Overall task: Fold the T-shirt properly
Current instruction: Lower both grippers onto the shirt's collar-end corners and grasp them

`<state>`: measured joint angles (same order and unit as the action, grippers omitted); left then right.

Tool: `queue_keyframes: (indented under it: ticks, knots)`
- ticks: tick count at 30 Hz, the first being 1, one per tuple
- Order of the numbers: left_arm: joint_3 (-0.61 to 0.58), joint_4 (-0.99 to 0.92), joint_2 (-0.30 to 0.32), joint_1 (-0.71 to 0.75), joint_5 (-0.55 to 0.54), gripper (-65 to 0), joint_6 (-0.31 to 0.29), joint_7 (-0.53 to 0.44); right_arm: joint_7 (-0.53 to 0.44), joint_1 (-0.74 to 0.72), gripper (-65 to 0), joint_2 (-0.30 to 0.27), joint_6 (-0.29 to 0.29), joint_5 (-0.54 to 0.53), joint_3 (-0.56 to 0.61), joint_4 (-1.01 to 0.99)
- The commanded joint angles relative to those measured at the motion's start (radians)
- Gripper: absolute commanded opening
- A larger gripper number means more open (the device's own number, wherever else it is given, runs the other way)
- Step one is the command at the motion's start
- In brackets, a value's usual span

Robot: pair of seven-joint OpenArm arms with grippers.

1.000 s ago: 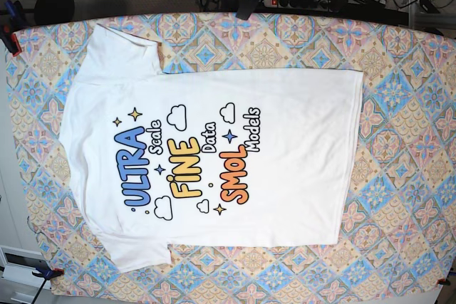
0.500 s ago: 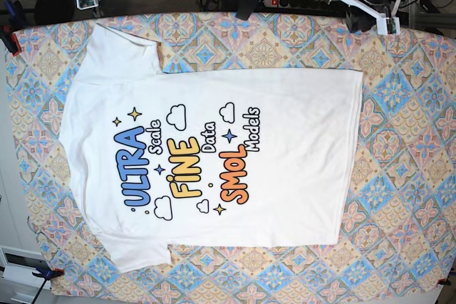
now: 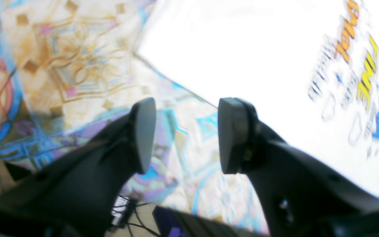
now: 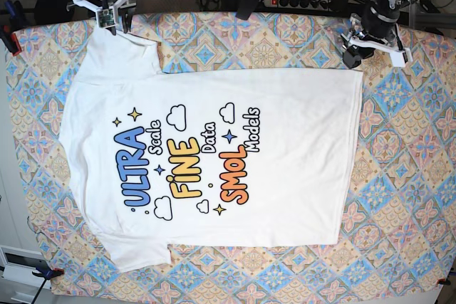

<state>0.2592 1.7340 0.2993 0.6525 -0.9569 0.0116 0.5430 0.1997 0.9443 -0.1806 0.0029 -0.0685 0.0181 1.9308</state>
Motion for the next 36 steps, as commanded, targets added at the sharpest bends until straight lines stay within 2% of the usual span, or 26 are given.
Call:
queue_keyframes:
  ticks: [1,5,8,16,19,24,26,30,31,36]
  knots:
    - [0.009,-0.013,0.011,-0.015,-0.017,-34.2,-0.006,-0.011,-0.018,0.014,-48.4,-0.004,-0.001,-0.03,-0.007,0.015]
    - [0.009,-0.107,0.011,-0.081,-0.044,-34.2,-0.006,-0.011,-0.018,0.012,-48.3,-0.012,-0.001,-0.189,-0.011,0.015]
    - [0.009,-0.141,0.01,-0.116,-0.049,-34.2,-0.008,-0.011,-0.018,0.012,-48.2,-0.026,-0.001,-0.256,-0.039,0.015]
    - [0.004,-0.265,-0.018,-0.228,-0.04,-34.2,-0.008,-0.007,-0.016,0.014,-48.2,-0.03,-0.001,-0.278,-0.07,0.015]
    - [-0.033,-0.311,-0.019,-0.268,-0.04,-34.5,-0.008,0.033,-0.016,0.014,-48.2,-0.03,-0.001,-0.278,-0.07,0.015]
    - [-0.053,-0.315,-0.036,-0.28,-0.04,-35.3,-0.008,0.041,-0.016,0.012,-48.1,-0.03,-0.001,-0.279,-0.07,0.014]
    - [-0.053,-0.315,-0.039,-0.28,-0.04,-39.4,-0.008,0.041,-0.016,0.012,-48.1,-0.03,-0.001,-0.279,-0.077,0.012]
    - [-0.053,-0.315,-0.039,-0.28,-0.04,-62.1,-0.009,0.042,-0.015,-0.005,-48.0,-0.026,-0.001,-0.281,-0.117,0.011]
    - [-0.054,-0.315,-0.039,-0.28,-0.04,-65.0,-0.009,0.042,-0.015,-0.021,-48.0,-0.026,-0.001,-0.281,-0.123,0.009]
    - [-0.053,-0.315,-0.028,-0.273,-0.04,-65.0,-0.009,0.042,0.025,-0.101,-48.0,-0.03,-0.001,-0.4,-0.139,-0.008]
